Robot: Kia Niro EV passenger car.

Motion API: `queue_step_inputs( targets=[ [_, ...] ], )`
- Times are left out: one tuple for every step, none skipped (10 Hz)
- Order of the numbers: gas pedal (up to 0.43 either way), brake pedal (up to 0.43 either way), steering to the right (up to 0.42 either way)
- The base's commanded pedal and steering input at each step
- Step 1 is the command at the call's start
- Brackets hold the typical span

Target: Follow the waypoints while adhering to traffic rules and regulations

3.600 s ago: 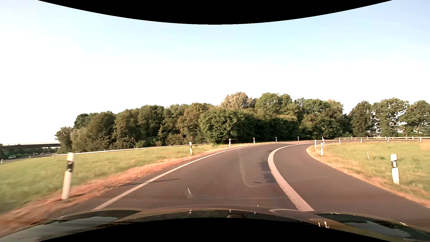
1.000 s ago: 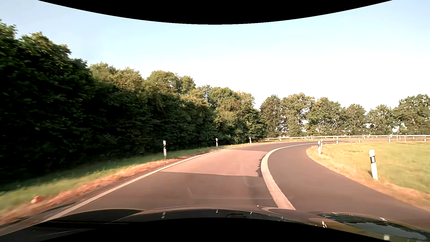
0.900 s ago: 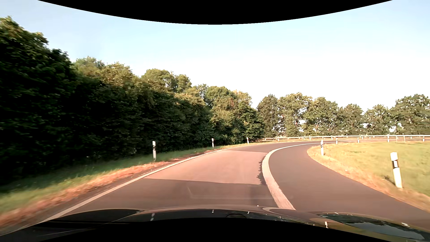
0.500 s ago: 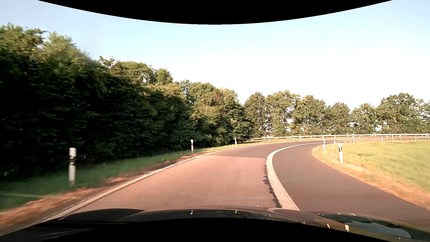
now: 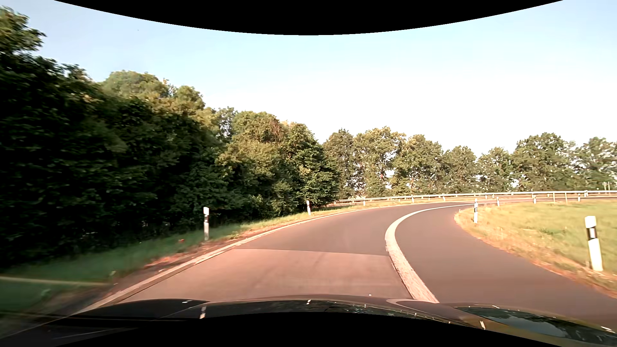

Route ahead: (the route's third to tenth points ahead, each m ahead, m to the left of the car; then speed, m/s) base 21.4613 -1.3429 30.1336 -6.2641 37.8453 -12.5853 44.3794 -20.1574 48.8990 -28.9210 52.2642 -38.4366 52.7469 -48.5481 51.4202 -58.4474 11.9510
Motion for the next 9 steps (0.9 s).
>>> queue_step_inputs(
  targets=[
    [0.189,0.0,0.086],
    [0.189,0.0,0.089],
    [0.189,0.0,0.094],
    [0.189,0.0,0.097],
    [0.189,0.0,0.097],
    [0.189,0.0,0.097],
    [0.189,0.0,0.097],
    [0.189,0.0,0.096],
    [0.189,0.0,0.096]
  ],
)
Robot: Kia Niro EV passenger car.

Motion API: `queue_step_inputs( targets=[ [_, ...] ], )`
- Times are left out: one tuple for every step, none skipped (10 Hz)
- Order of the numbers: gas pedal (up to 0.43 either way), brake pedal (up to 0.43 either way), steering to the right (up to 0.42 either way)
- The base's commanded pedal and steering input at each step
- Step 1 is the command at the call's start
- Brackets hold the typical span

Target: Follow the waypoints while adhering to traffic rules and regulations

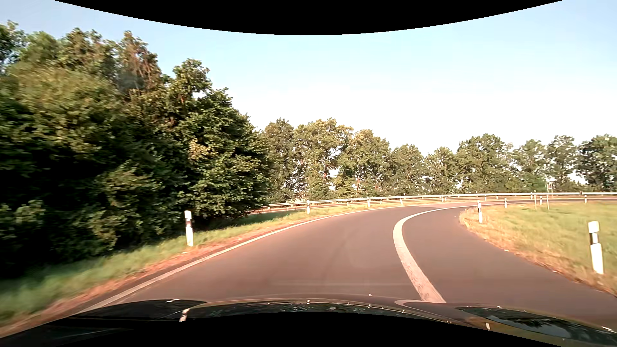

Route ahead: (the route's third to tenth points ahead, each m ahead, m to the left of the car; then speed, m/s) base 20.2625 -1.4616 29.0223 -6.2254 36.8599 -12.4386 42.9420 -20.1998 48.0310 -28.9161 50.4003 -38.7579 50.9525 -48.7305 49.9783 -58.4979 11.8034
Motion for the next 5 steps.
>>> queue_step_inputs(
  targets=[
    [0.189,0.0,0.096],
    [0.189,0.0,0.097],
    [0.189,0.0,0.096],
    [0.189,0.0,0.097],
    [0.189,0.0,0.097]
  ],
)
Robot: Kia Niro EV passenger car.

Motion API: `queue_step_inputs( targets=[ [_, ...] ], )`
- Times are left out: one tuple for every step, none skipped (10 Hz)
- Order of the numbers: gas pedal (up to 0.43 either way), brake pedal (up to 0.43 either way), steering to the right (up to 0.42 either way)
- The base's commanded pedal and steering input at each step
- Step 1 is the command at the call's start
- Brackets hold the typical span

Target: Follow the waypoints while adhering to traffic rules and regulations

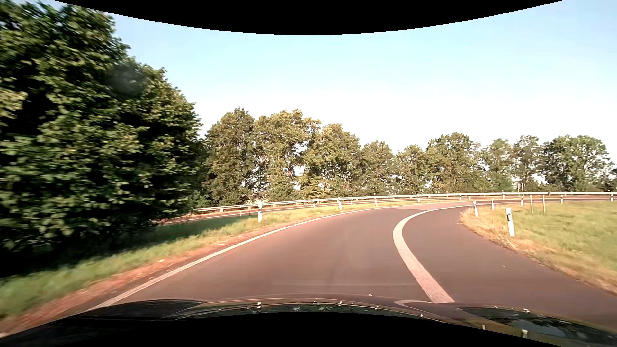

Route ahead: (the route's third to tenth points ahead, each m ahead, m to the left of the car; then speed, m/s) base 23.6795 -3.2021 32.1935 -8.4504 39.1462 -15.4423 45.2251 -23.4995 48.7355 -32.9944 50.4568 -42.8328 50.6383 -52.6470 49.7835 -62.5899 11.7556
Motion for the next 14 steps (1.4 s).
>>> queue_step_inputs(
  targets=[
    [0.189,0.0,0.098],
    [0.189,0.0,0.099],
    [0.189,0.0,0.099],
    [0.189,0.0,0.099],
    [0.189,0.0,0.099],
    [0.189,0.0,0.098],
    [0.189,0.0,0.095],
    [0.197,0.0,0.093],
    [0.209,0.0,0.093],
    [0.209,0.0,0.094],
    [0.209,0.0,0.094],
    [0.209,0.0,0.094],
    [0.209,0.0,0.095],
    [0.209,0.0,0.097]
  ],
)
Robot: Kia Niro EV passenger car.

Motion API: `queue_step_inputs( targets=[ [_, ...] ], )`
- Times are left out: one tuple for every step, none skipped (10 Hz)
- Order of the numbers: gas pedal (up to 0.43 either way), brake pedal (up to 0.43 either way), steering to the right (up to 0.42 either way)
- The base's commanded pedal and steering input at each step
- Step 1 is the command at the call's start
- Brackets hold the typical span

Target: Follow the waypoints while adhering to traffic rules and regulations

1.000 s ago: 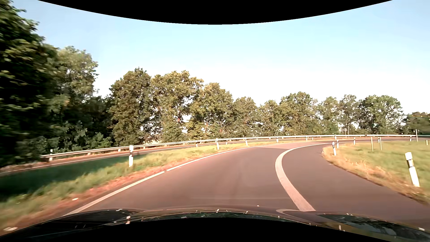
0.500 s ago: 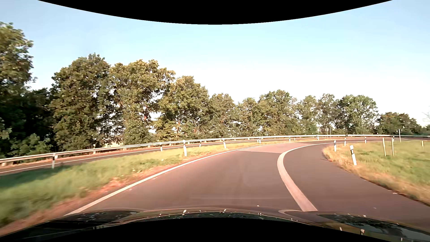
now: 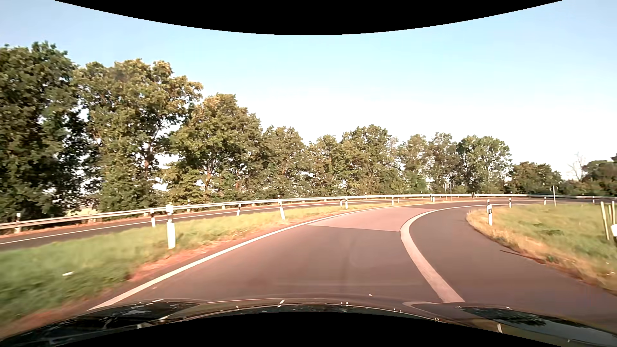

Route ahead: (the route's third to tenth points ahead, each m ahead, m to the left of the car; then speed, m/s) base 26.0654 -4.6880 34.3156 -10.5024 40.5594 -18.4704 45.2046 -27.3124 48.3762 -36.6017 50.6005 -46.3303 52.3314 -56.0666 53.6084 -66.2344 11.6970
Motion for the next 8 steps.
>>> queue_step_inputs(
  targets=[
    [0.209,0.0,0.099],
    [0.209,0.0,0.099],
    [0.197,0.0,0.099],
    [0.197,0.0,0.101],
    [0.197,0.0,0.101],
    [0.197,0.0,0.101],
    [0.197,0.0,0.101],
    [0.197,0.0,0.101]
  ],
)
